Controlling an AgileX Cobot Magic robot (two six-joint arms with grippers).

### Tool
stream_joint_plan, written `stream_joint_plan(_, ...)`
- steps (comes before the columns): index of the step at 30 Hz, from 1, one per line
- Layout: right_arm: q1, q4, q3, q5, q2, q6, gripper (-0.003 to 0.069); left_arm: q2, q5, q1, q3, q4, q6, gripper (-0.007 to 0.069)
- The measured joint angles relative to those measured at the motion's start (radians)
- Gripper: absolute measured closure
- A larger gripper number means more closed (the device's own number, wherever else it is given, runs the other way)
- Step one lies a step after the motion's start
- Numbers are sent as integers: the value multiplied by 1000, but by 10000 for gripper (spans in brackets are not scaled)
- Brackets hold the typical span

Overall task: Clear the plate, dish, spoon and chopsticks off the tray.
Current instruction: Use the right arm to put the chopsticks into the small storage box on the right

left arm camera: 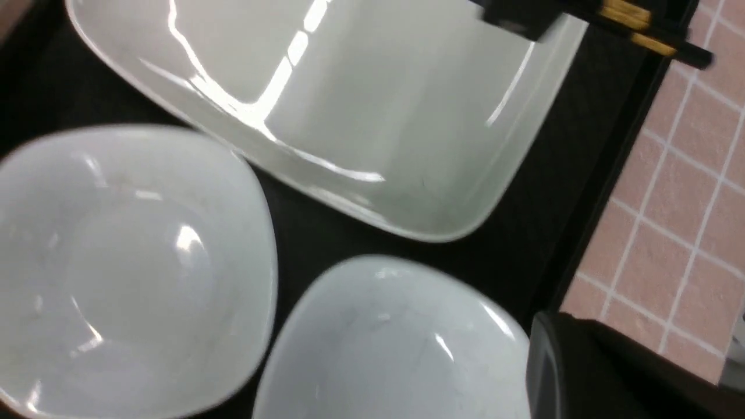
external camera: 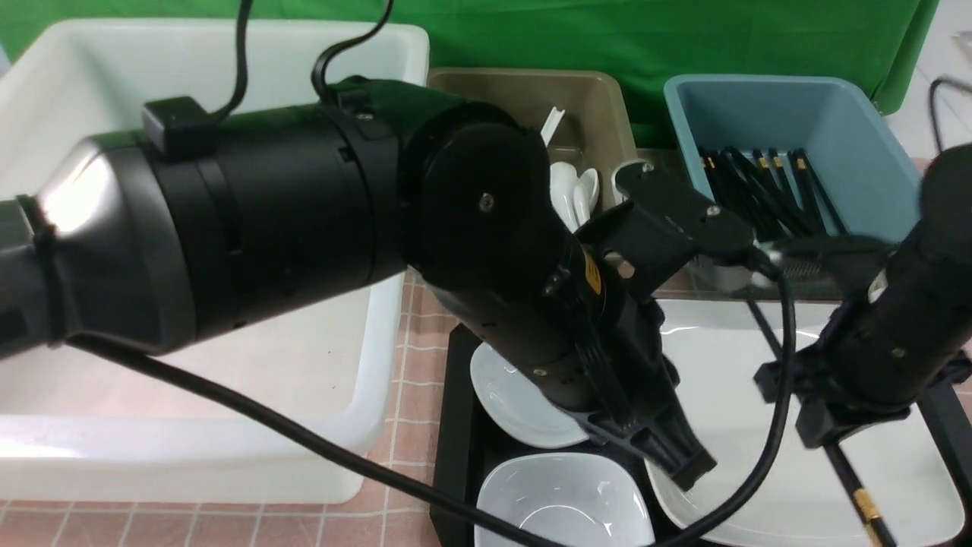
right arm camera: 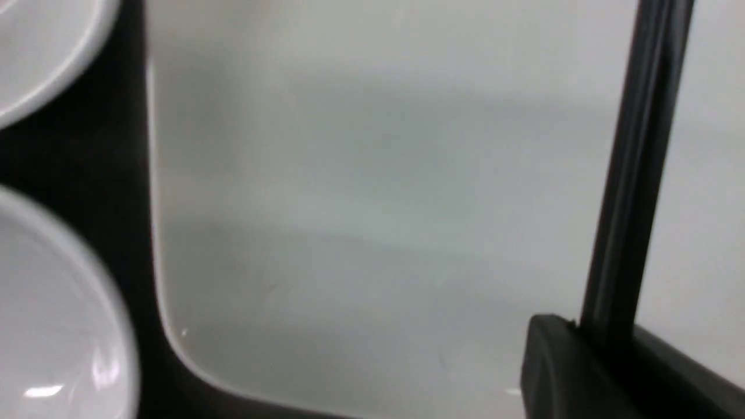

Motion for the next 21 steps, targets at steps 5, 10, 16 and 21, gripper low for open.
stream_joint_plan(5, -71, 0, -121, 15, -55, -41, 568, 0, -181, 18, -35, 11, -25, 627)
stream_joint_plan(10, -184, 0, -350, -14, 27, -65, 568, 2, -434, 73, -71, 18, -37, 627)
stream_joint_plan(16, -252, 0, -689, -91, 260, -63, 568, 54, -599, 123, -123, 22, -38, 627)
stream_joint_plan(21, -253, 0, -837, -145, 409, -41, 568, 102, -574, 125, -144, 46, -38, 627)
